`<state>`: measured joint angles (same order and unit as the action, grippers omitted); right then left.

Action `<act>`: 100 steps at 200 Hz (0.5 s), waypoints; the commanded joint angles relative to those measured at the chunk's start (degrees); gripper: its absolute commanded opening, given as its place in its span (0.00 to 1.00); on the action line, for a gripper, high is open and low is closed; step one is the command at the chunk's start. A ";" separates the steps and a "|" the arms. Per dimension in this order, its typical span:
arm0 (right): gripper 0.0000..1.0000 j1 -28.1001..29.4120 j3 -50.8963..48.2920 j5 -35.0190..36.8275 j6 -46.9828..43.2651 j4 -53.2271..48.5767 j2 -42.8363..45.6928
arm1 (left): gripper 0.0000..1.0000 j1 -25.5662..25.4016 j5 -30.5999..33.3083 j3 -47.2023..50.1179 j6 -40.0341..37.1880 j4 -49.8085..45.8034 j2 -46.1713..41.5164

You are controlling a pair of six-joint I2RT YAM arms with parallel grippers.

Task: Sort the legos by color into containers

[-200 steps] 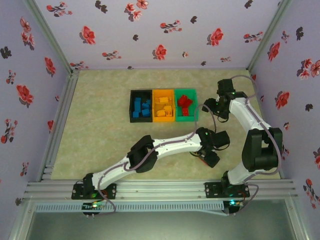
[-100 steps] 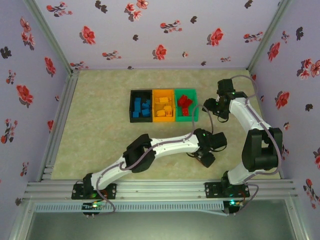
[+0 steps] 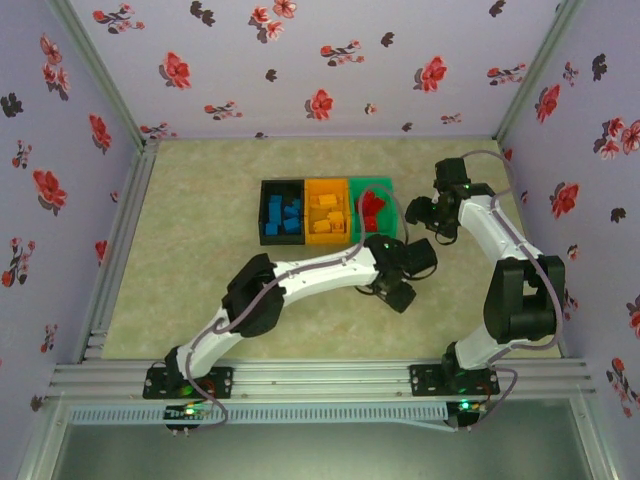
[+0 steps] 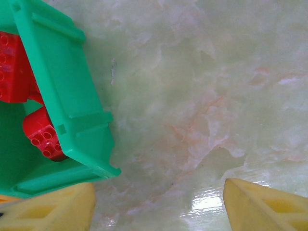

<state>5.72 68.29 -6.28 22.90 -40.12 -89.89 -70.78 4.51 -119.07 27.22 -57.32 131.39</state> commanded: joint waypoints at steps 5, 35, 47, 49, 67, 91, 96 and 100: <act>0.71 -0.53 -0.77 -0.23 -1.10 -0.30 2.48 | 0.61 3.14 3.55 -0.91 -3.88 -2.83 -2.80; 0.71 -1.01 -1.20 -0.22 -1.14 -0.77 3.54 | 0.61 7.00 5.09 -3.60 -6.92 -3.41 -3.08; 0.71 -1.06 -1.46 -0.20 -1.19 -1.08 4.11 | 0.61 8.78 5.49 -5.05 -8.03 -3.43 -2.79; 0.71 -1.06 -1.49 -0.17 -1.19 -1.10 4.17 | 0.61 9.10 5.55 -5.39 -8.30 -3.42 -2.69; 0.71 -1.15 -2.22 -0.13 -1.19 -1.45 5.27 | 0.61 11.83 5.86 -8.69 -10.00 -3.24 -1.41; 0.71 -1.15 -3.25 -0.28 -1.03 -1.74 6.81 | 0.61 14.87 5.89 -14.74 -12.42 -2.88 1.00; 0.71 -1.15 -3.58 -0.31 -1.03 -1.80 7.07 | 0.61 15.35 5.87 -15.90 -12.95 -2.75 1.62; 0.71 -1.15 -3.82 -0.31 -0.93 -1.88 7.42 | 0.61 15.76 5.90 -17.04 -13.29 -2.59 2.08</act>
<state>4.91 66.00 -6.28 22.50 -40.40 -84.95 -57.04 9.02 -129.93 18.20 -59.53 130.74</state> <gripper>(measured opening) 0.711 0.637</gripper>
